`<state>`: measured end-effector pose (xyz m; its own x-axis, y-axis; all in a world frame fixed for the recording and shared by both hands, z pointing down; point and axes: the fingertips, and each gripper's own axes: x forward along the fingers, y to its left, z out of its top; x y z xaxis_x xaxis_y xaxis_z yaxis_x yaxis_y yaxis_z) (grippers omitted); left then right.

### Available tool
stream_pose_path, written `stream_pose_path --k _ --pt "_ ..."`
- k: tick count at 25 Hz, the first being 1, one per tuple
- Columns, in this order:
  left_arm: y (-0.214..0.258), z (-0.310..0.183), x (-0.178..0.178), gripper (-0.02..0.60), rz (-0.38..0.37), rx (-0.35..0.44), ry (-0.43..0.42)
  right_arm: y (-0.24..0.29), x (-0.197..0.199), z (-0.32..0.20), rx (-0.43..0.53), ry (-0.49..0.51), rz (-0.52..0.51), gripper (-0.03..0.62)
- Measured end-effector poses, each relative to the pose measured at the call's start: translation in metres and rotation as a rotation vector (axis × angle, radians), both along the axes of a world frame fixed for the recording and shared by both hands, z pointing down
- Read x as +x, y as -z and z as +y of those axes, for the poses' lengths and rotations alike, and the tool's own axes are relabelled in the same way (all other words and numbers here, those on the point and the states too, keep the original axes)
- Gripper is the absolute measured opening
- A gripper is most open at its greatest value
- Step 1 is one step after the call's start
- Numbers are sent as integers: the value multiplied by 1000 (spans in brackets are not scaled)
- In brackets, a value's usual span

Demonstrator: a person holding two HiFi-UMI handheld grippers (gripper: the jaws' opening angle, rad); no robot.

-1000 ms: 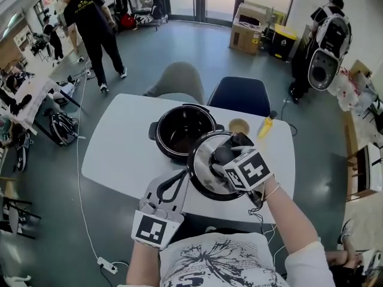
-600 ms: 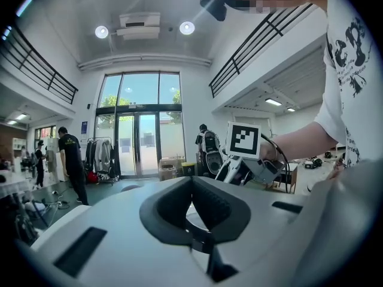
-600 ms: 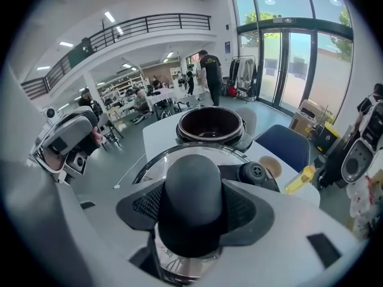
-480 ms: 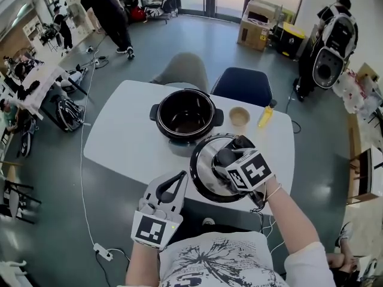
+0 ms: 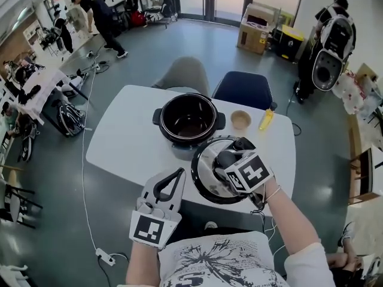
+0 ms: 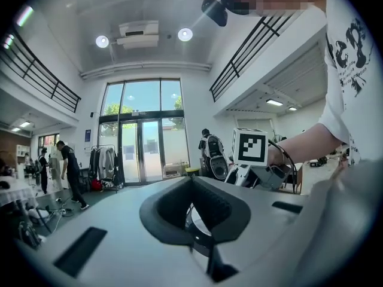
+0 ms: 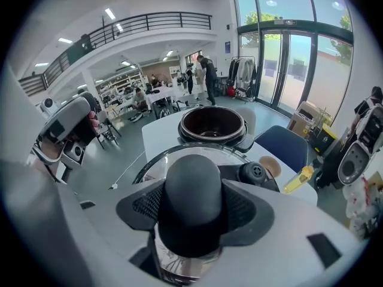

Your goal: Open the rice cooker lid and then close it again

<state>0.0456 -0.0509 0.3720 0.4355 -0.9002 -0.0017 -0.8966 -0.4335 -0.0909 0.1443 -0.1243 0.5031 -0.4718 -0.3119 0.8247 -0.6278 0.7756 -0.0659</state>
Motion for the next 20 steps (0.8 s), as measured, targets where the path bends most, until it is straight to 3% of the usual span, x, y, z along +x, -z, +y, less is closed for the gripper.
stream_pose_path --k 6,20 --pt "8 -36 -36 14 4 28 7 24 -36 -31 14 14 -28 293" --pt "31 -161 -163 14 3 44 -4 47 -165 -161 54 9 -34 293"
